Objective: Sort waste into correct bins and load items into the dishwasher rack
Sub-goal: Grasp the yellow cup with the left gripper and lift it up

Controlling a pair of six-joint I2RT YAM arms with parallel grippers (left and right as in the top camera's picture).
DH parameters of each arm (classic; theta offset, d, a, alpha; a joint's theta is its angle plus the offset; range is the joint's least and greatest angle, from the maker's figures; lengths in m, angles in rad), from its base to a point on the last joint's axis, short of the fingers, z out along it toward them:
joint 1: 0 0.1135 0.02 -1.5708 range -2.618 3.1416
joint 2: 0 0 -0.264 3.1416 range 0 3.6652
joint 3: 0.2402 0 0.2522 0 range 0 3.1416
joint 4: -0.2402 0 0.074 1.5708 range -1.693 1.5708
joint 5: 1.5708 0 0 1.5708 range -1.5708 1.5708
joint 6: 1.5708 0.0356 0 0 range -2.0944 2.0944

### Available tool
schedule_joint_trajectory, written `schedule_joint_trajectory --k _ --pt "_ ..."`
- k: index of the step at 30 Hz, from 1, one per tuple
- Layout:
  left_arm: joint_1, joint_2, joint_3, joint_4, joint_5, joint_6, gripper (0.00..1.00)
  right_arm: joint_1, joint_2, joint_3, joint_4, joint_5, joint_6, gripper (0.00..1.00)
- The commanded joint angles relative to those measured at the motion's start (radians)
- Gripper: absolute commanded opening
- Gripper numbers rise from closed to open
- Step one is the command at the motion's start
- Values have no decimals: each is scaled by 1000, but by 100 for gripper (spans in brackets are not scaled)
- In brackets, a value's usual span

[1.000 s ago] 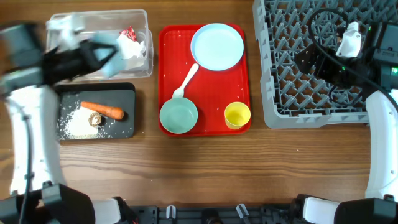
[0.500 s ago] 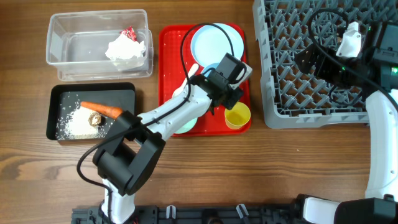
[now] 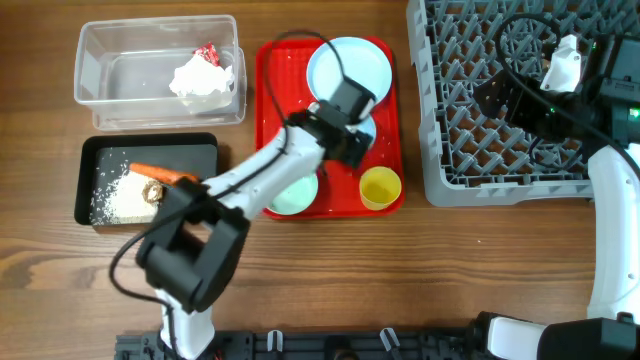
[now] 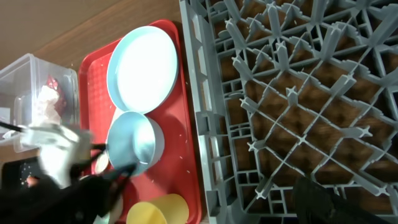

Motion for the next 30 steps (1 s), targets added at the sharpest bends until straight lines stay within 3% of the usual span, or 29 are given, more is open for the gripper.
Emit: schedule_joint_trajectory --k 1,4,5,9,14,18,21,23,27,30 --pt "39 -160 9 3 -5 -32 85 0 11 6 17 10 3 100" --pt "19 -208 8 -32 317 20 82 0 11 6 18 10 3 100" --pt "4 -199 8 -71 340 20 82 0 11 6 18 10 2 100" --pt "-64 -128 8 -285 328 23 74 0 18 6 22 10 1 100" --pt "-68 -57 8 -273 275 19 61 0 23 6 28 10 3 100" --pt "-80 -9 8 -254 275 19 45 0 24 6 30 10 3 100" --pt "-91 -5 8 -253 275 18 25 0 27 6 30 10 3 100" --pt "-96 -5 8 -254 276 16 4 0 27 6 30 10 2 100" --pt "-84 -36 9 -257 280 -92 4 0 29 6 28 10 3 100" --pt "-1 -179 16 -264 417 -117 4 0 29 6 31 -3 3 100"
